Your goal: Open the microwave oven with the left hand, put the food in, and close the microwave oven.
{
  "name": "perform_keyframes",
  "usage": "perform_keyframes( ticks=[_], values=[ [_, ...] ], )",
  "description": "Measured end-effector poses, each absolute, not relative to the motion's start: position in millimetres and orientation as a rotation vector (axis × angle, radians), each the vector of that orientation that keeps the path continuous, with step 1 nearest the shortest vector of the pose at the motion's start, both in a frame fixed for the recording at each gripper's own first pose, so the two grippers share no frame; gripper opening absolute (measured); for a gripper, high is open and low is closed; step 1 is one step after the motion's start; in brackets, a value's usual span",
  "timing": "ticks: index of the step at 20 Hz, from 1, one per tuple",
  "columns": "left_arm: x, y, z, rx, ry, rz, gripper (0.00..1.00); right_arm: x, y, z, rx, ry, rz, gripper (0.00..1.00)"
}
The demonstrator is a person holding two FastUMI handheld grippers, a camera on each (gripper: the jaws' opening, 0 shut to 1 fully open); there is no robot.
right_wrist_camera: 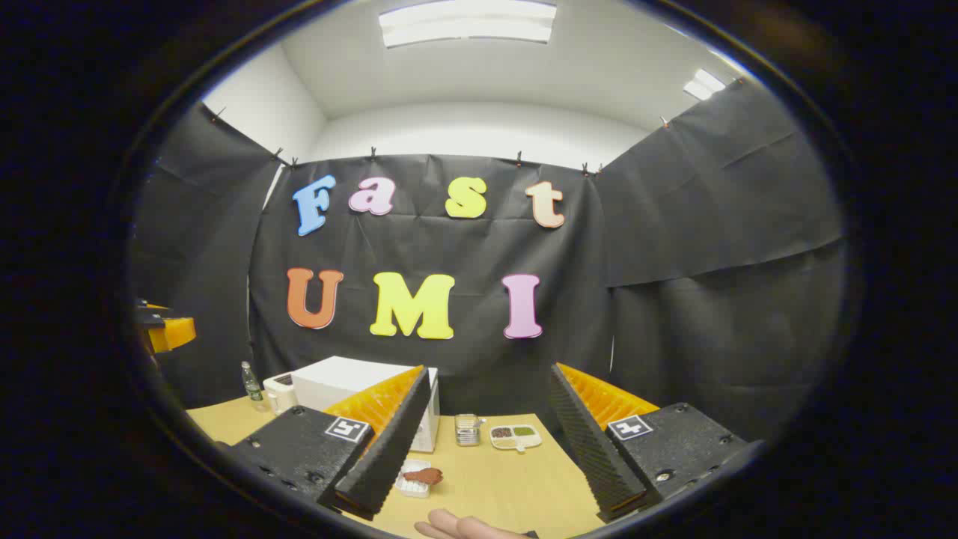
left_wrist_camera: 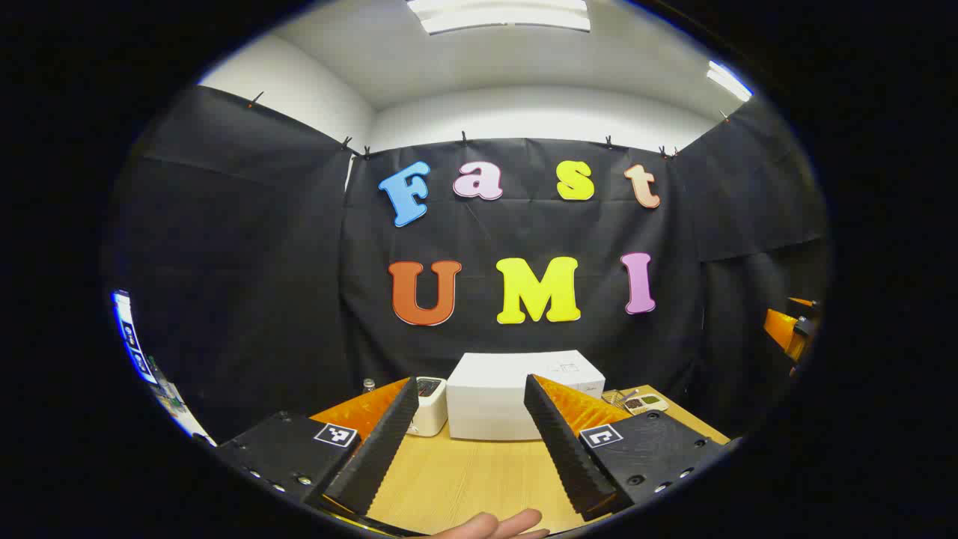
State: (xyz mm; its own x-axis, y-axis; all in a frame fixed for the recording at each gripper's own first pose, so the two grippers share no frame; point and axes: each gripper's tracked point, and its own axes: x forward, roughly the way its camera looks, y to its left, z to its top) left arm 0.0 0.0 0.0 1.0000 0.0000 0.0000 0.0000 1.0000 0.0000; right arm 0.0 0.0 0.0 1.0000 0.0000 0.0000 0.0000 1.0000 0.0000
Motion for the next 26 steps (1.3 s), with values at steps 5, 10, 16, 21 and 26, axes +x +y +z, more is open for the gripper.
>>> perform_keyframes(
  ticks=[5, 10, 16, 21, 26],
  values=[
    [-3.4, 3.3, 9.5, 0.015, -0.030, 0.010, 0.92, -2.9, -12.0, 11.0, 0.002, -0.020, -0.016, 0.92],
    [-2.8, -8.2, 9.9, 0.027, -0.032, -0.013, 0.92, -0.5, -23.7, 15.0, 0.024, -0.018, -0.026, 1.00],
    [10.7, -17.3, 7.0, 0.015, -0.034, -0.012, 0.92, 3.5, -32.3, 11.8, 0.033, -0.017, -0.032, 0.92],
    [59.5, -43.8, -10.9, -0.003, -0.030, -0.042, 0.92, 12.9, -40.6, 2.3, 0.048, -0.007, -0.035, 0.92],
    [123.6, -71.9, -54.6, 0.028, -0.027, -0.038, 0.92, 20.8, -52.8, -9.8, 0.064, 0.016, -0.032, 0.92]
  ],
)
